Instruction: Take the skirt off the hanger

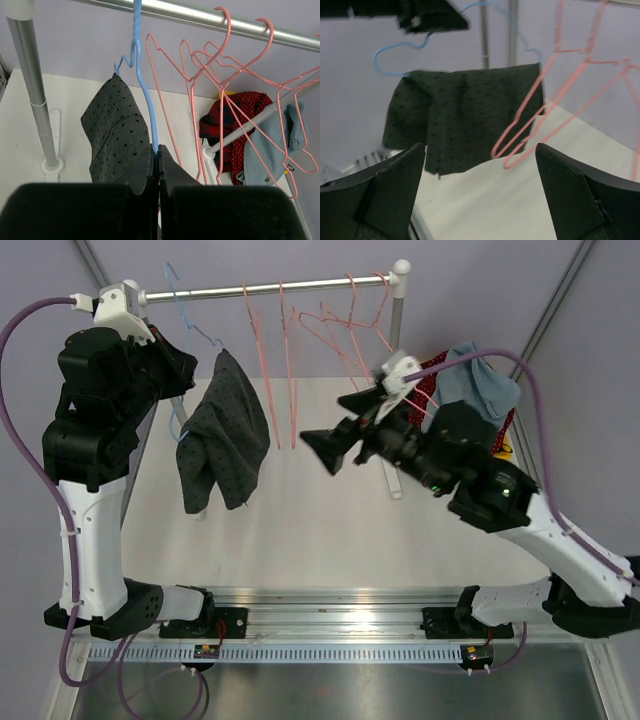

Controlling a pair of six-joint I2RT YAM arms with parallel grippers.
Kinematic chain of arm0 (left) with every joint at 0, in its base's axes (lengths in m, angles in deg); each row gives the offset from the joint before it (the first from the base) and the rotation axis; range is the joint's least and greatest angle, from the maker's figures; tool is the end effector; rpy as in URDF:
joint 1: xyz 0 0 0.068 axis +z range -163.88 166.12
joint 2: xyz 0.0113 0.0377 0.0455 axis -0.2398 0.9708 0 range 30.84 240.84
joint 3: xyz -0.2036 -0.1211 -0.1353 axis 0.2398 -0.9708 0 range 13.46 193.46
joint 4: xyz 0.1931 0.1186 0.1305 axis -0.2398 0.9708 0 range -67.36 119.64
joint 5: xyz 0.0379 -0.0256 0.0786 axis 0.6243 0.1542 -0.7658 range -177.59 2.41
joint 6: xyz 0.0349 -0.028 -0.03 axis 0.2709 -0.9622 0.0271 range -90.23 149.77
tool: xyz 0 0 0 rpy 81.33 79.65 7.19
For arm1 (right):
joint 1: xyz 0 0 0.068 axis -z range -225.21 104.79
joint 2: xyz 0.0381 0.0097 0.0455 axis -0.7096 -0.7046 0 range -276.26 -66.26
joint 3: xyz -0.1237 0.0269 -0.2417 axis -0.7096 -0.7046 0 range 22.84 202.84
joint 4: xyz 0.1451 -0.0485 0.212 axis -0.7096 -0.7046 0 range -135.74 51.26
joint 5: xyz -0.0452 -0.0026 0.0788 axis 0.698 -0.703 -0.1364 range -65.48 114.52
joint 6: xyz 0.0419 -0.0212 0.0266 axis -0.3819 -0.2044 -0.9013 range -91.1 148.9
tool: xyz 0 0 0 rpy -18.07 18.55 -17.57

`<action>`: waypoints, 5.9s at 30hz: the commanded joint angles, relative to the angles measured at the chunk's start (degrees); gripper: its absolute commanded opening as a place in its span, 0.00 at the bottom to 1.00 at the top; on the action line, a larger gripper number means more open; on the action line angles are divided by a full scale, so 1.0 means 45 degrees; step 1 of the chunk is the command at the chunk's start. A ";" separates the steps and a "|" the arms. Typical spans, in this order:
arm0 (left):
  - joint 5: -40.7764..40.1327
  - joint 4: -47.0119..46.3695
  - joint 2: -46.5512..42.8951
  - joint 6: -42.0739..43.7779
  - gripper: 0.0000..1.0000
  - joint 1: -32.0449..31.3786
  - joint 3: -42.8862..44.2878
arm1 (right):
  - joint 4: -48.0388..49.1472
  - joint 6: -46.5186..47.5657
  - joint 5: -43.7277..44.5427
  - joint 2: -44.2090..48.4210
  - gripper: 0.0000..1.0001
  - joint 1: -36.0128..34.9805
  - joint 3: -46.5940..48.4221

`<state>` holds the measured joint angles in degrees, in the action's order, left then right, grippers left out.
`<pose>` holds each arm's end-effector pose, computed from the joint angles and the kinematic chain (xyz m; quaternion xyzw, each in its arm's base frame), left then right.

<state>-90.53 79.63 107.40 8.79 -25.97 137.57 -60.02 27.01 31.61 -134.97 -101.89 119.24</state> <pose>0.1841 -0.0375 0.5737 -0.0756 0.7591 -0.1652 0.6252 0.1255 0.1828 0.5387 -0.2652 0.6118 0.3281 0.6691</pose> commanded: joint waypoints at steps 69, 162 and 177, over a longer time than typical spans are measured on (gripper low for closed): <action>0.0009 -0.4637 -0.0077 0.0110 0.00 -0.0066 -0.4024 | -0.8407 -0.9041 1.8206 0.5011 0.00 -0.7423 -0.6993; -0.0498 -0.4188 -1.0797 0.0324 0.99 -0.0066 -1.3515 | -0.0408 -0.4420 -0.1846 0.7801 0.99 1.1503 -0.7804; -0.1279 -0.4111 -1.4863 0.0733 0.99 -0.0085 -1.7698 | -0.3669 -0.4326 -0.2279 1.2145 0.99 1.1503 -1.0036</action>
<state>-95.29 63.00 42.02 10.61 -26.30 58.17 -74.18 6.64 21.91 -78.12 -49.87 72.07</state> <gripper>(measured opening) 0.987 0.993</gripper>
